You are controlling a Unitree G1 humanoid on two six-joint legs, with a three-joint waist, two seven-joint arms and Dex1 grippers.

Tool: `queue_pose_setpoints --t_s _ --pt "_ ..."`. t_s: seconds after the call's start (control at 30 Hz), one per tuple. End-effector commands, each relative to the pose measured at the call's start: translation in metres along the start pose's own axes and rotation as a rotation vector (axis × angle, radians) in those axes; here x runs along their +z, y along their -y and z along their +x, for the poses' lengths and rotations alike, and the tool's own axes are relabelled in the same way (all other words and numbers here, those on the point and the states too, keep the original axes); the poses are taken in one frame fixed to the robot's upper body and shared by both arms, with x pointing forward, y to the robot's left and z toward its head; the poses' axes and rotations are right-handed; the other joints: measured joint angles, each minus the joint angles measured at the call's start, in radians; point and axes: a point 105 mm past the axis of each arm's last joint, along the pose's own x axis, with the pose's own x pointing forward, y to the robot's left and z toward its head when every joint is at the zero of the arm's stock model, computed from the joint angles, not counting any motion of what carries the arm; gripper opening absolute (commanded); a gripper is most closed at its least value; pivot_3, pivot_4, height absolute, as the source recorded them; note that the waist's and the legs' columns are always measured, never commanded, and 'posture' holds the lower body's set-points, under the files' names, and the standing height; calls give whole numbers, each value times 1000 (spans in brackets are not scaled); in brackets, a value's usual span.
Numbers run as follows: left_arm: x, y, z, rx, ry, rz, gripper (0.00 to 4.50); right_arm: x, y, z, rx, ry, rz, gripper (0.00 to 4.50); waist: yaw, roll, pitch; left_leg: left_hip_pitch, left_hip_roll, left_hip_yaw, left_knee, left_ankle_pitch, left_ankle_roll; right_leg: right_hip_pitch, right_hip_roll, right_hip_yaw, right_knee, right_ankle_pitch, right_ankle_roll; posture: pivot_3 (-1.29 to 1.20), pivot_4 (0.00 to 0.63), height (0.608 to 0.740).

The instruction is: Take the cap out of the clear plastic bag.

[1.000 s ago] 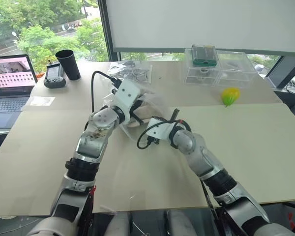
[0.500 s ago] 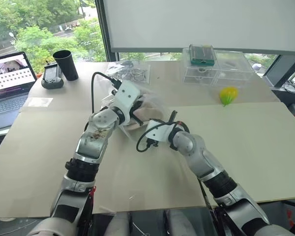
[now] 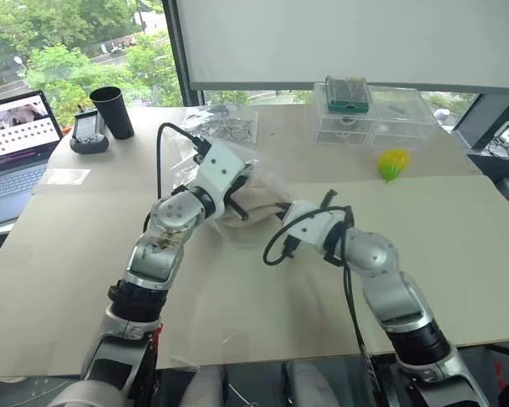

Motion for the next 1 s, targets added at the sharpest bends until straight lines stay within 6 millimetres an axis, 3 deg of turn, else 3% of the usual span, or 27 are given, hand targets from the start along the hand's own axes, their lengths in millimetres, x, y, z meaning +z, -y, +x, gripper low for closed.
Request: queue_pose_setpoints --t_s 0.03,0.17,0.37,0.57,0.77,1.0 --pt "-9 1 -3 -3 -31 7 0 43 12 -24 -34 158 1 23 2 0 0 0 0 0 0 0 0 0 0 0 0 0 0 0 150 740" --pt "-11 -2 -3 -6 -34 9 0 52 20 -48 -31 182 132 23 3 0 0 -1 0 0 0 0 0 0 0 0 0 0 0 0 150 740" --pt "-11 -4 -1 -13 -32 13 0 53 49 -77 -46 203 322 23 5 0 0 0 0 0 0 0 0 0 0 0 0 0 0 0 150 740" --pt "-10 -5 1 -13 -23 17 0 51 65 -101 15 203 423 23 17 0 0 -1 0 0 0 0 1 0 0 0 -1 0 0 0 150 740" --pt "-10 -8 2 -4 -20 22 0 43 85 -99 -83 190 447 23 20 0 0 0 0 1 0 0 1 0 0 0 -1 0 1 0 150 740" --pt "-11 -10 0 1 -24 28 0 46 81 -91 -56 202 452 23 22 0 0 -1 0 1 0 0 1 0 0 0 -1 0 1 0 150 740"
